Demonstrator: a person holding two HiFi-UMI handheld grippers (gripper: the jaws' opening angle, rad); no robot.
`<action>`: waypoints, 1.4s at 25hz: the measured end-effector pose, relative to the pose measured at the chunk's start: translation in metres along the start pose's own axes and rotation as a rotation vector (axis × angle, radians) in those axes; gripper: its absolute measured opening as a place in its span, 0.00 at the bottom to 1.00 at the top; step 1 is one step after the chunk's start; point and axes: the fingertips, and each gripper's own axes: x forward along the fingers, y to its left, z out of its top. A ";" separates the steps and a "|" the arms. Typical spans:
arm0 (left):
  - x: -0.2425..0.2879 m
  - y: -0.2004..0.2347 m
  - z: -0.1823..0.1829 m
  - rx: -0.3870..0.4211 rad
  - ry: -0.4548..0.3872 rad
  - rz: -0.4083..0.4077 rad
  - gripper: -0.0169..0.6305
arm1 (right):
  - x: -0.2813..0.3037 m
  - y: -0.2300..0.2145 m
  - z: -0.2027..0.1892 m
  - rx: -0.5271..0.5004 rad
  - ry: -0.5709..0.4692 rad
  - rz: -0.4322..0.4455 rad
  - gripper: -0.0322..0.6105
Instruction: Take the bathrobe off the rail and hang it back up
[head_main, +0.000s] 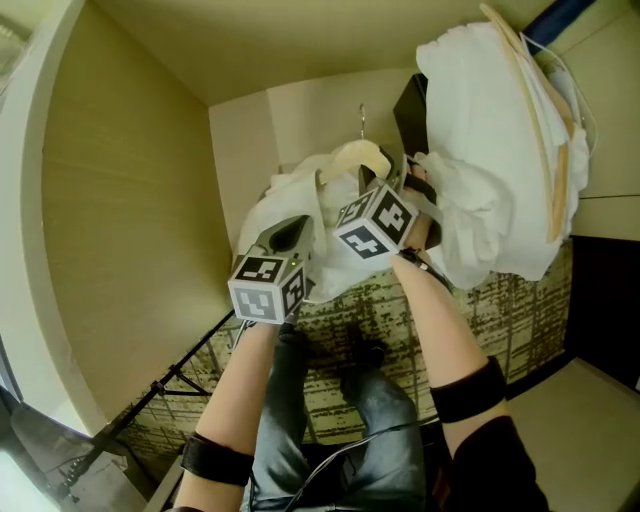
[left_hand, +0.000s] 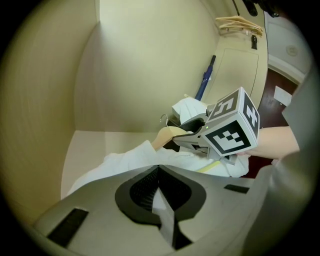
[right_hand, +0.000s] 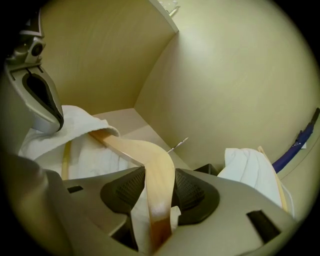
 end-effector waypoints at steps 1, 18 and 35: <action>-0.002 0.000 0.002 0.000 -0.003 0.000 0.03 | -0.001 0.000 0.001 0.006 -0.001 -0.001 0.40; -0.133 -0.071 0.124 0.021 -0.104 0.008 0.03 | -0.162 -0.090 0.076 0.229 -0.172 0.050 0.34; -0.358 -0.193 0.273 0.178 -0.318 0.078 0.03 | -0.483 -0.199 0.142 0.524 -0.580 0.136 0.08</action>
